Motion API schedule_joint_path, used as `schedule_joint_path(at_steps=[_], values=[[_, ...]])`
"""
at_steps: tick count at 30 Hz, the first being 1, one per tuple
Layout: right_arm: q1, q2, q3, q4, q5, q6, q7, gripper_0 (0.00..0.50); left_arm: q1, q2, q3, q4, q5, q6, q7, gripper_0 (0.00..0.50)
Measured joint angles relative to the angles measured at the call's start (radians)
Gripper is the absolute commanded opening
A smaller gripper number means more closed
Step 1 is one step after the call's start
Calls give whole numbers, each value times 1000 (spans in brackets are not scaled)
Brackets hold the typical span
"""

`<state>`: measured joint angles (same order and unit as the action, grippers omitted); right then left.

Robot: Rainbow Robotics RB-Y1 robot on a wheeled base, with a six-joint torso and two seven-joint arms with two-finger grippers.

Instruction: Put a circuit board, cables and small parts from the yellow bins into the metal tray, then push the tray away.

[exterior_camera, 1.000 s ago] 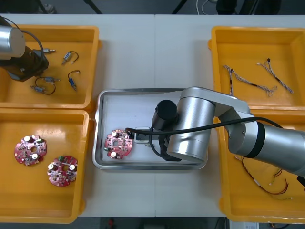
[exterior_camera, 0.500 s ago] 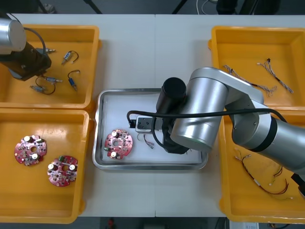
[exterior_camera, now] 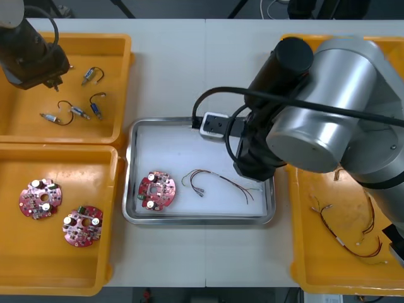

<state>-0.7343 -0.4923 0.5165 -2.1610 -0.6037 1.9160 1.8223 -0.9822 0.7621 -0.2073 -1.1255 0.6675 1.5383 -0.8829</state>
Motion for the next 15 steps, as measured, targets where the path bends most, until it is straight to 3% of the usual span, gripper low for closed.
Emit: schedule_joint_path(at_steps=[8,15], values=[[21,-2,-163,-41,0,1,0,500,60,2,0,-251,22,137,0,0],[83,-43,-303,-80,0,1,0,500,89,1,0,-404,83,228,0,0]])
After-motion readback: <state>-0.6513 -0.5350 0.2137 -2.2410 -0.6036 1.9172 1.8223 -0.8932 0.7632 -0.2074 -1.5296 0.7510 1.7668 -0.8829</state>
